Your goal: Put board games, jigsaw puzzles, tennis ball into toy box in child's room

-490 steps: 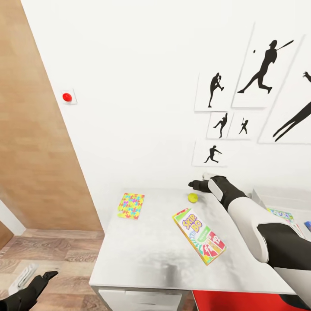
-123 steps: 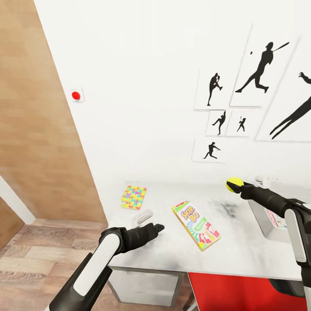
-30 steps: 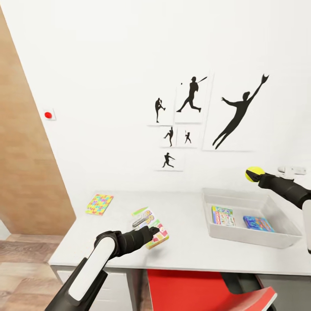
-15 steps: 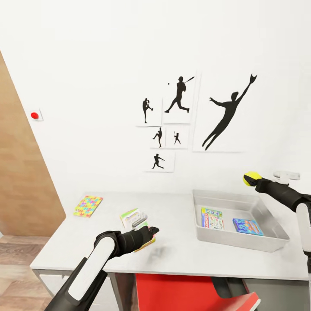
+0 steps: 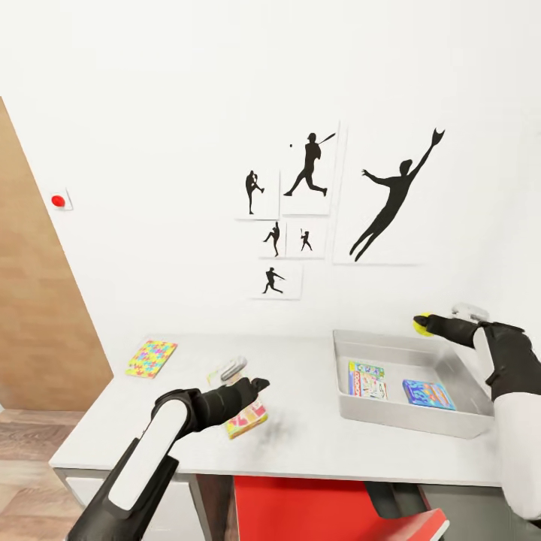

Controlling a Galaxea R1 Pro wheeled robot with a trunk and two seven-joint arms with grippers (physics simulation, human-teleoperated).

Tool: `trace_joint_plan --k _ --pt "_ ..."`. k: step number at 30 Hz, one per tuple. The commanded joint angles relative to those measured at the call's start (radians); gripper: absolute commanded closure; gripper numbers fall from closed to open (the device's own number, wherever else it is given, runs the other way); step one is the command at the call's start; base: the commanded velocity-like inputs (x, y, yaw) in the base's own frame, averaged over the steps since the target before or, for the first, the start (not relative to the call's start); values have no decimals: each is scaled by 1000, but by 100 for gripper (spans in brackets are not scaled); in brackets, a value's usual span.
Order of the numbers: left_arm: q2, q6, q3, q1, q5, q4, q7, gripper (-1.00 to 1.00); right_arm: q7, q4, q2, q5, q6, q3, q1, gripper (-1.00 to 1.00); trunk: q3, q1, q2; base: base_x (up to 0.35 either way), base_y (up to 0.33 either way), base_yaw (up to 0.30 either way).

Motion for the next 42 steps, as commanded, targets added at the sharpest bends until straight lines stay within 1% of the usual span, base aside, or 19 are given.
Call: trace_joint_plan --k 1,3,5,6,7,8,9,10,11,12,14,20,23,25,27,31,38,39,42 --pt "-1 3 3 -6 10 -4 10 -100 2 48 0 18 -13 -3 -26 100 -3 1 -3 0 0 0" --pt "-6 7 11 -24 13 -8 8 -100 -16 201 -9 64 -83 -4 -100 100 -3 1 -3 0 0 0" --pt "-11 9 28 -54 30 -10 10 -100 -43 284 -20 80 -115 -5 -134 100 -3 1 -3 0 0 0" --pt "-12 14 47 -113 138 -11 29 -100 -67 341 -26 92 -145 -5 -155 100 -3 1 -3 0 0 0" --pt "-9 16 51 -149 214 -11 63 -100 -74 356 -27 96 -160 -2 -160 100 -3 1 -3 0 0 0" --pt "-6 18 53 -186 300 -12 129 -100 -81 368 -28 99 -171 -1 -162 100 -4 1 -3 0 0 0" --pt "-6 21 55 -239 417 -13 266 -100 -99 395 -28 101 -182 1 -165 100 -5 1 -3 0 0 0" --pt "-5 24 56 -291 477 -12 363 -100 -115 413 -29 102 -185 0 -165 100 -6 1 -3 0 0 0" --pt "-5 26 54 -349 534 -12 438 -100 -131 426 -29 102 -187 0 -166 100 -8 1 -3 0 0 0" --pt "-5 24 54 -418 627 -10 500 -100 -147 437 -30 103 -189 -1 -166 100 -9 1 -3 0 0 0" --pt "-2 20 53 -468 700 -11 546 -100 -158 444 -32 102 -186 -3 -168 100 -12 1 -3 0 0 0" --pt "31 16 76 -452 742 -12 563 -100 -164 447 -33 103 -180 -3 -170 100 -22 1 -3 0 0 0" --pt "51 16 90 -443 777 -12 565 -100 -164 447 -35 103 -177 -3 -172 100 -27 1 -3 0 0 0" --pt "58 17 94 -453 798 -11 566 -100 -163 447 -35 103 -176 -3 -172 100 -30 1 -3 0 0 0" --pt "59 16 94 -490 810 10 565 -100 -162 447 -34 103 -176 -3 -173 100 -33 1 -3 0 0 0" --pt "54 17 88 -524 815 37 566 -100 -152 445 -34 99 -175 -3 -173 100 -40 1 -3 0 0 0" --pt "52 18 81 -532 815 43 566 -100 -146 425 -34 96 -200 -2 -165 100 -48 1 -3 0 0 0" --pt "53 19 80 -533 815 44 566 -100 -132 398 -35 93 -234 -2 -160 100 -48 1 -3 0 0 0" --pt "52 19 80 -533 814 45 566 -100 -73 373 -36 91 -257 -2 -156 100 -49 1 -3 0 0 0"
